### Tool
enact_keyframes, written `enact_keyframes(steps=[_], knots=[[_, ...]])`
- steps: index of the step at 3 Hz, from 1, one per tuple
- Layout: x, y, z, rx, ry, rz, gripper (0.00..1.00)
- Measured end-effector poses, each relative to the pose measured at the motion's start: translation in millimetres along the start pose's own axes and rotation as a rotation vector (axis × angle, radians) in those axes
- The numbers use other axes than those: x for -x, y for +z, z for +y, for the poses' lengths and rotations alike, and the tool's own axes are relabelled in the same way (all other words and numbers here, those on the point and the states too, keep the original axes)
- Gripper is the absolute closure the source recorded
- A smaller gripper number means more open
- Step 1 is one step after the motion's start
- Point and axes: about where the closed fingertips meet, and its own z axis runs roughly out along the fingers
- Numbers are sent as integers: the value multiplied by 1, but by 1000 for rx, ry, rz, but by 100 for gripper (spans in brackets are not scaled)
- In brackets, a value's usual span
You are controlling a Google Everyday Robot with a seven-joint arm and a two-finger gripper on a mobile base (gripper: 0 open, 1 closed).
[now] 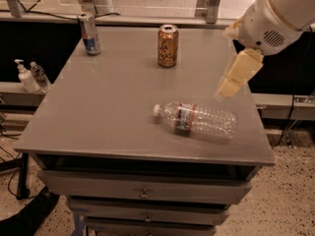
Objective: Pick redbull can
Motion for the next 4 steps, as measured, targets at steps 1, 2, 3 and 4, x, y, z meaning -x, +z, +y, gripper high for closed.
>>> enact_keyframes(steps=[1,2,3,4], knots=[[46,30,-21,21,-8,-132,0],[92,55,-34,51,15,-266,0],[92,55,-34,51,15,-266,0],[94,56,-35,46,21,-291,0]])
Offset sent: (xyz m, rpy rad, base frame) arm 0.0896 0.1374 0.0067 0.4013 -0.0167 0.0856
